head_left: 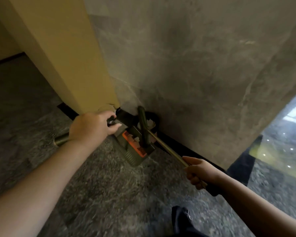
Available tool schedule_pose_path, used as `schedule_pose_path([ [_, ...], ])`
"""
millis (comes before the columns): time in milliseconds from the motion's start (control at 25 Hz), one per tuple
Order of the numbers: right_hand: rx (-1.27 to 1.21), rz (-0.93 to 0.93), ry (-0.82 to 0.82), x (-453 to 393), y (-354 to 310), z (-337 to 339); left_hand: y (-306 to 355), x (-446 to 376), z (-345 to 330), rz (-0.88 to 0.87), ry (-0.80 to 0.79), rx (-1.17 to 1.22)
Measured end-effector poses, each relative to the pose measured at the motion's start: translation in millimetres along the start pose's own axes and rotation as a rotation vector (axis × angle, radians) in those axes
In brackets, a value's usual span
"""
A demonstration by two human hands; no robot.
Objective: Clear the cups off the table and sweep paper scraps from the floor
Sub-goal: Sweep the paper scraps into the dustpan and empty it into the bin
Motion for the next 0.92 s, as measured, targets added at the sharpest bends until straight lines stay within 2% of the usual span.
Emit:
schedule_pose_path([
  [240, 0.138, 0.028, -0.014, -91.0, -101.6, 58.7, -26.7, -138.0, -42.9, -0.094, -0.038, -0.118],
  [400, 0.114, -0.001, -0.026, -141.2, -155.4, 75.8, -45.5, -209.5, -77.8, -0.178, -0.114, -0.191],
  [720, 0.194, -0.006, -0.017, -205.5, -199.0, 94.4, -41.4, -313.3, -137.5, -0.484, -0.301, -0.316],
  [920, 0.224, -0.044, -0.027, -225.6, -195.4, 115.1, -16.1, -327.8, -174.0, -0.641, -0.394, -0.382],
])
Point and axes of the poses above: each hand's wrist, its own x-axis away from the middle knuckle, its own z-axis out of the back of the hand, y = z × x, the point moved 5 cm from there along -x, towards the middle knuckle, and after that the axes turned 5 degrees about x, right-handed, at the moved point
